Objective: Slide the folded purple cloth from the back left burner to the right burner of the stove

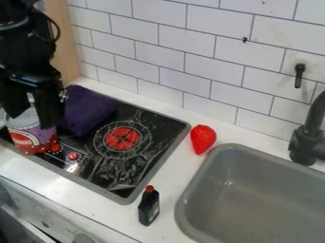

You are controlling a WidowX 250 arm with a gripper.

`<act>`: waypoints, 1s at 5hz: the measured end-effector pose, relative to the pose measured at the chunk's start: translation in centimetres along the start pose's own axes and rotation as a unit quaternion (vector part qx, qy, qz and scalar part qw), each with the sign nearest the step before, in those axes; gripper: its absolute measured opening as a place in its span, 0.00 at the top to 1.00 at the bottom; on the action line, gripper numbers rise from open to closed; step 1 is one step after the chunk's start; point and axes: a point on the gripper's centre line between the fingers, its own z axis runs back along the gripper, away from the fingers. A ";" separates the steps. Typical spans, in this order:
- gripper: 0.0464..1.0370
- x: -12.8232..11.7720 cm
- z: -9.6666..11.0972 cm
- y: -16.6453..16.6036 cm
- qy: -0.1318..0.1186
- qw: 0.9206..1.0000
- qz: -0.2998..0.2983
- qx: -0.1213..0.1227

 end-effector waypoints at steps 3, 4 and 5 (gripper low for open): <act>0.04 5.3 -0.7 1.8 0.030 0.999 0.020 -0.017; 0.04 7.7 -0.8 4.2 0.016 0.999 0.032 -0.011; 0.04 9.6 -2.4 5.7 0.019 1.000 0.017 -0.002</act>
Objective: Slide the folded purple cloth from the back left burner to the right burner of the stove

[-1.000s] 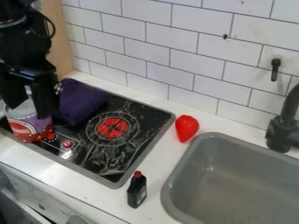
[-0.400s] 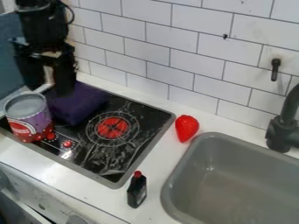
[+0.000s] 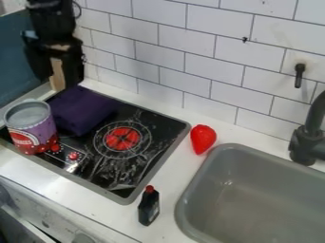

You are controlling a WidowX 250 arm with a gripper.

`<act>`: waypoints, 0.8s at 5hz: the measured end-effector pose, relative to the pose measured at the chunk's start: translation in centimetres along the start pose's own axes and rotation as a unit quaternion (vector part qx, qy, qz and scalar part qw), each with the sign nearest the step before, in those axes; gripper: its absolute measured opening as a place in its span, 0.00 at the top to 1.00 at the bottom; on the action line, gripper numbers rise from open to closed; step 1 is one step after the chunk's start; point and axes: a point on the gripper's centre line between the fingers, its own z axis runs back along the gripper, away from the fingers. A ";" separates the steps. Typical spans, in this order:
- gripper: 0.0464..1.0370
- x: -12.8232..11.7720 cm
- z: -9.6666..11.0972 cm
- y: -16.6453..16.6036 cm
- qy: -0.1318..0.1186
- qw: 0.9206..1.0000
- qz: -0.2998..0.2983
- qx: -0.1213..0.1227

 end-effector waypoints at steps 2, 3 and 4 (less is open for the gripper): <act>0.04 3.3 -3.3 3.3 -0.012 1.000 0.001 -0.003; 0.04 4.3 -5.3 4.3 0.006 1.000 0.002 0.007; 0.04 4.3 -7.3 4.3 0.032 0.999 0.002 0.000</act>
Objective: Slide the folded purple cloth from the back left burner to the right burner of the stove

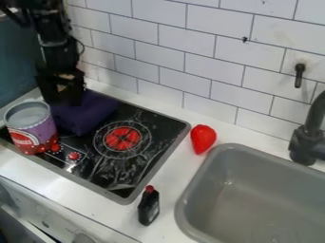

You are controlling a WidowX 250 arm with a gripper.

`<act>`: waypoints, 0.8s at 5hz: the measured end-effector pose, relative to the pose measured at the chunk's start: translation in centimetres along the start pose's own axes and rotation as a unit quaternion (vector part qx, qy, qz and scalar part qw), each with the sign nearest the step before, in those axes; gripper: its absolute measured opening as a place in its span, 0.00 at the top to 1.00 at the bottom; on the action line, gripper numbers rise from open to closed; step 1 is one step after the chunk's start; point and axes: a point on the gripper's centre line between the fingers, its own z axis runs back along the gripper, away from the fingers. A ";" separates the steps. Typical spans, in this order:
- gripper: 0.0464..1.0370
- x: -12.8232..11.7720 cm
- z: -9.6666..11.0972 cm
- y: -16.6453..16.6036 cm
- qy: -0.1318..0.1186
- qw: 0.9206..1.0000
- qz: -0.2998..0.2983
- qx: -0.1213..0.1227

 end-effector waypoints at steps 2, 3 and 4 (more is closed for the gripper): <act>0.04 1.6 -1.1 -0.1 0.004 1.000 -0.013 -0.026; 0.04 1.8 -1.2 -0.9 -0.003 0.999 -0.011 -0.044; 0.04 2.0 -1.4 -3.4 -0.005 0.997 -0.018 -0.072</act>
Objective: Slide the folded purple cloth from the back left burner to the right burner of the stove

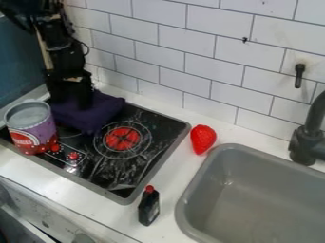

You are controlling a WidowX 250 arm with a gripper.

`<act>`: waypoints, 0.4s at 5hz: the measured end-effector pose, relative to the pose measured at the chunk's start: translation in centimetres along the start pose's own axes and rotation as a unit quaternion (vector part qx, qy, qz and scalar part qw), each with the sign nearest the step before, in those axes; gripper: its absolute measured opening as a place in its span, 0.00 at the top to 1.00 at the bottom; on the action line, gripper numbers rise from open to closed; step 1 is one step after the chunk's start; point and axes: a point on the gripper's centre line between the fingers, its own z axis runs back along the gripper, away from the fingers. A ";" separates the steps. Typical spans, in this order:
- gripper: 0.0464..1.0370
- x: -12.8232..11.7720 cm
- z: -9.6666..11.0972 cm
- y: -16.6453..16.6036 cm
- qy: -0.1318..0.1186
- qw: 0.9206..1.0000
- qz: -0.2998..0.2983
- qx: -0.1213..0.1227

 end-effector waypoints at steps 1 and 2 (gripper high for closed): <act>0.04 -0.4 -0.9 -4.8 0.003 1.000 -0.026 -0.015; 0.04 -0.7 -1.9 -7.4 0.009 0.999 -0.030 -0.024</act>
